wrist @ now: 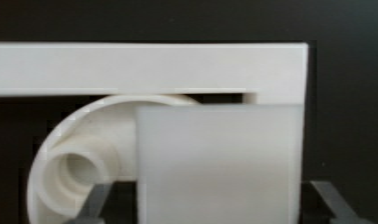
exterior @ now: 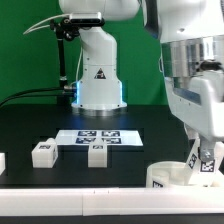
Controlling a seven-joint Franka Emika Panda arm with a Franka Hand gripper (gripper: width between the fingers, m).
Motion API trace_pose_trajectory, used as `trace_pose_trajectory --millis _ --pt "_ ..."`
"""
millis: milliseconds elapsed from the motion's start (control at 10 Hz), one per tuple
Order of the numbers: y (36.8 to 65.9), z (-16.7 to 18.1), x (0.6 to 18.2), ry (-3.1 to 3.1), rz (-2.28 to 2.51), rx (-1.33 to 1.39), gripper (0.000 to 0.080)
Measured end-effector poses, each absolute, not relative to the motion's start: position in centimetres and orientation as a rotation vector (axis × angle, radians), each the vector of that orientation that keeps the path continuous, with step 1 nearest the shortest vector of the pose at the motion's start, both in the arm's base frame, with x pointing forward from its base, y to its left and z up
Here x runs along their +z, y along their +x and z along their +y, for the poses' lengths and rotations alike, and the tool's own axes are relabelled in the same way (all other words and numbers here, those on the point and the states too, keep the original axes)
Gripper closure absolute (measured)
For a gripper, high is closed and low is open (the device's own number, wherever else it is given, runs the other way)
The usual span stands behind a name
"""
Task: Assemble stool
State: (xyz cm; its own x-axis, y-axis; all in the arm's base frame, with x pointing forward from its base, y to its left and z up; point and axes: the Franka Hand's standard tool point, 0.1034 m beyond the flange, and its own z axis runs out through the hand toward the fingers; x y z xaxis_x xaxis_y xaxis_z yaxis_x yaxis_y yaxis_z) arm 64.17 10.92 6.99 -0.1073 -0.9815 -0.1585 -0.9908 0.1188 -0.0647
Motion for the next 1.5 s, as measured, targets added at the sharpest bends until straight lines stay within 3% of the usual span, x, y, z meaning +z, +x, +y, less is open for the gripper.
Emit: trace_pose_trajectory --millis 300,700,800,900,1200,1500 --pt "64.6 11.8 7.0 -1.438 2.523 0.112 0.0458" --pt "64.5 12.1 7.0 -1.438 2.472 0.078 0.0458" --pt "64.4 12.4 7.0 -1.526 2.429 0.077 0.0287" --pt "64.2 13.1 7.2 -1.69 2.333 0.107 0.0179" --pt "64.4 13.8 9.7 -2.229 1.81 0.114 0.0154" --pt "64.4 13.8 9.8 -2.414 1.547 0.08 0.015"
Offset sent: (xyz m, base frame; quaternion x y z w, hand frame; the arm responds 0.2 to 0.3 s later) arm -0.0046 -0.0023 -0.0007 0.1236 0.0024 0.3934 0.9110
